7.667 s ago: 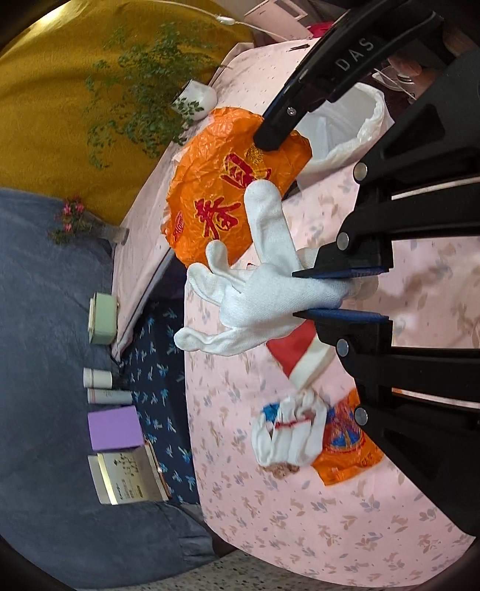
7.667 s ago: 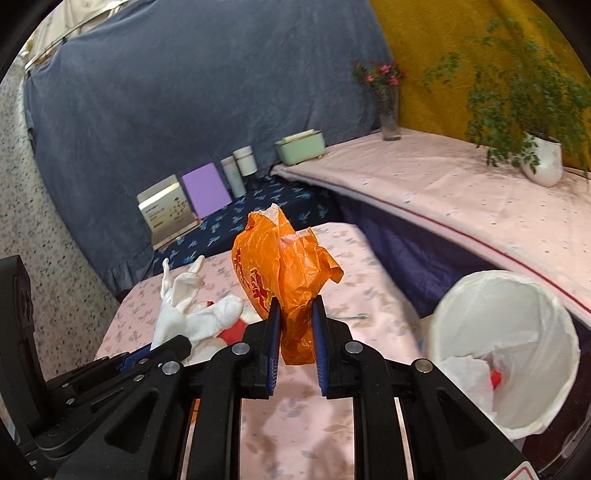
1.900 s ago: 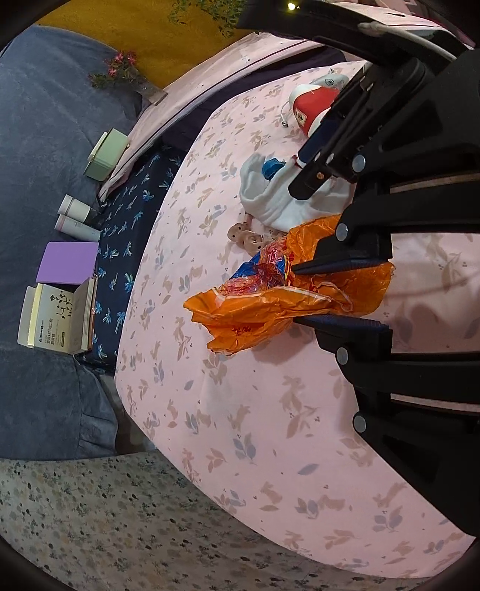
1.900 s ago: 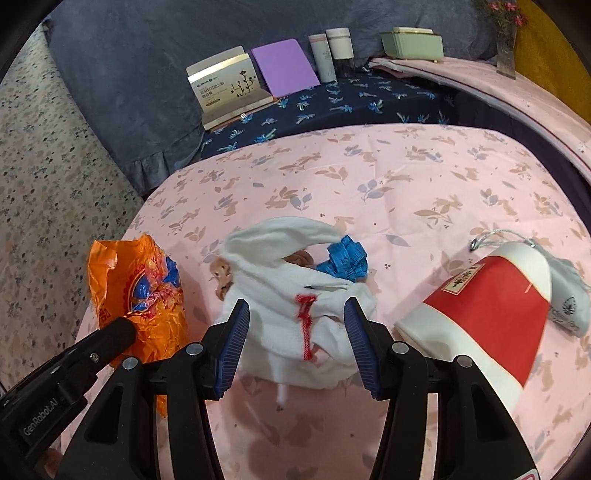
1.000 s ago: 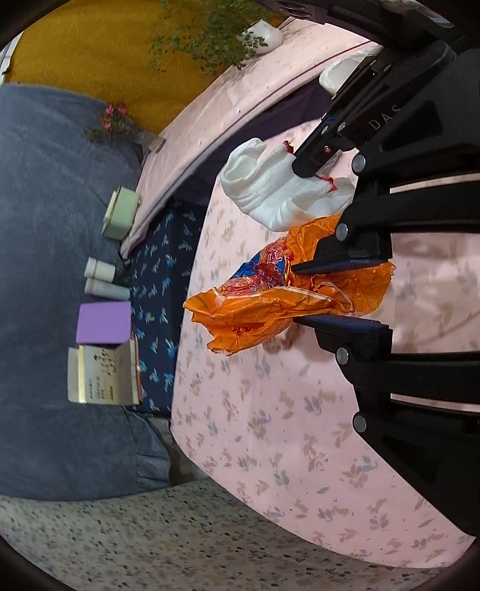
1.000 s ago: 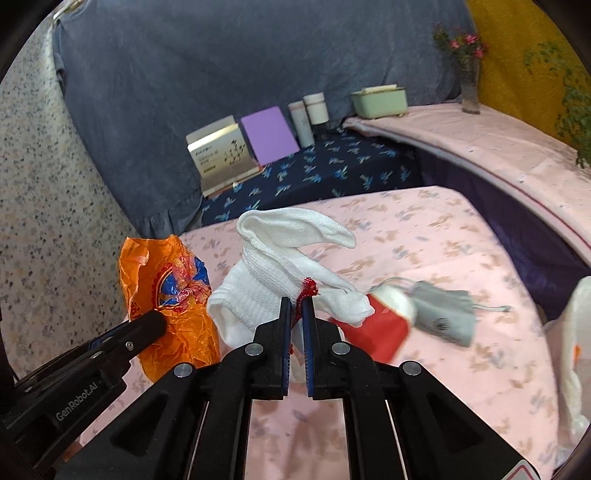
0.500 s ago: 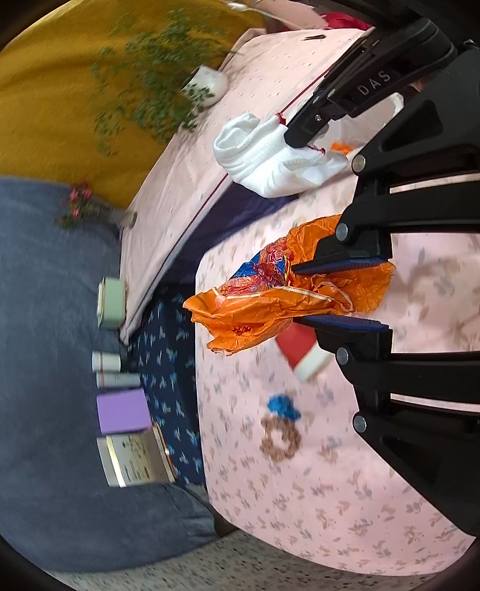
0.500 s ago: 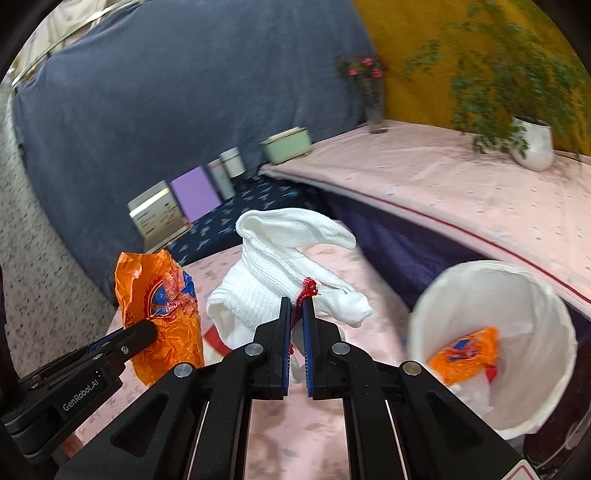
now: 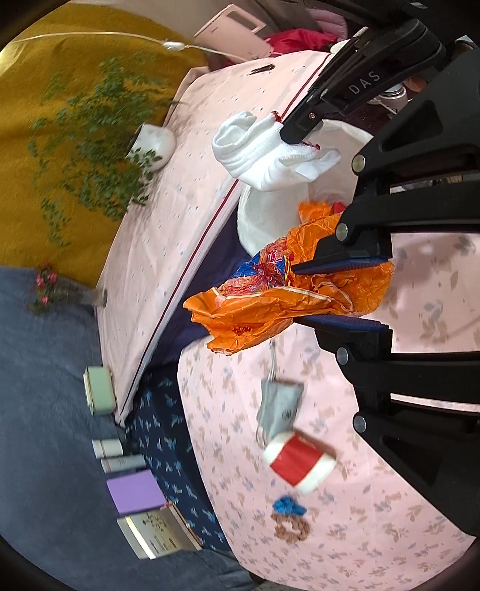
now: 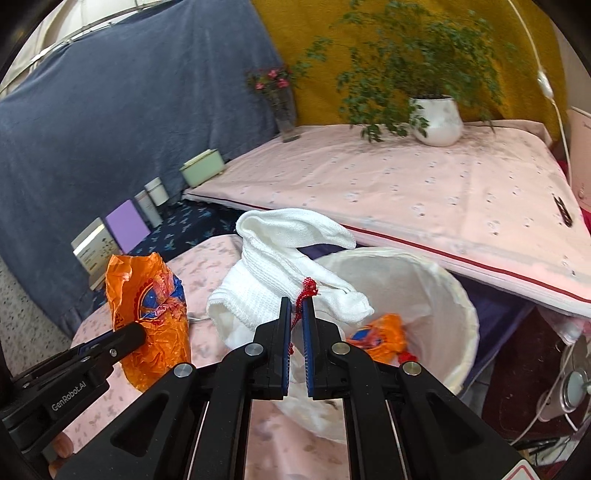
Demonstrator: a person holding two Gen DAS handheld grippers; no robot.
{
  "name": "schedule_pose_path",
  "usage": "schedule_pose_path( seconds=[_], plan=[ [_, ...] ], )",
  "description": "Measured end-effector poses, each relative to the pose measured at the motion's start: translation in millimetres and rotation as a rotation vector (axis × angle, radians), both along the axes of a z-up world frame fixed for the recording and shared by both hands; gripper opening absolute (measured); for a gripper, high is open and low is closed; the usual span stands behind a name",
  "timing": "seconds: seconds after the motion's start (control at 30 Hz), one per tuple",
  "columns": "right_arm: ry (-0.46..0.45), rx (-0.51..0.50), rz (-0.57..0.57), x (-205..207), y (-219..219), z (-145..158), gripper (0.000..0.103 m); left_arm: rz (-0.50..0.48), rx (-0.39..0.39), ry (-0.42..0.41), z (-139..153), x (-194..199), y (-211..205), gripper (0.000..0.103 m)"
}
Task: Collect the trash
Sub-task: 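Carry the orange printed bag with the left tool while the right tool carries the white cloth over the bin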
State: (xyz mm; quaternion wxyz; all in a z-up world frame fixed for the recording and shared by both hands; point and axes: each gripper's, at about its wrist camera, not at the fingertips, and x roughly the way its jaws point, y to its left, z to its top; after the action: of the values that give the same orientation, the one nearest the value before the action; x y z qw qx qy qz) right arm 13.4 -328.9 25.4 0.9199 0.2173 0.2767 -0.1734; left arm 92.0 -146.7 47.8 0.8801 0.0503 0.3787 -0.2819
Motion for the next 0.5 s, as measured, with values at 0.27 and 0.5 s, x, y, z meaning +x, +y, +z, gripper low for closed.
schedule_pose_path(
  seconds=[0.27,0.5],
  plan=[
    [0.026,0.031,-0.061,-17.4,-31.5,-20.4,0.007,-0.087,0.012,0.014,-12.4,-6.0,-40.0,0.02],
    [0.039,0.037,-0.097,-21.1,-45.2,-28.5,0.007,-0.146,0.008,0.04,-21.9,-3.2,-64.9,0.021]
  ],
)
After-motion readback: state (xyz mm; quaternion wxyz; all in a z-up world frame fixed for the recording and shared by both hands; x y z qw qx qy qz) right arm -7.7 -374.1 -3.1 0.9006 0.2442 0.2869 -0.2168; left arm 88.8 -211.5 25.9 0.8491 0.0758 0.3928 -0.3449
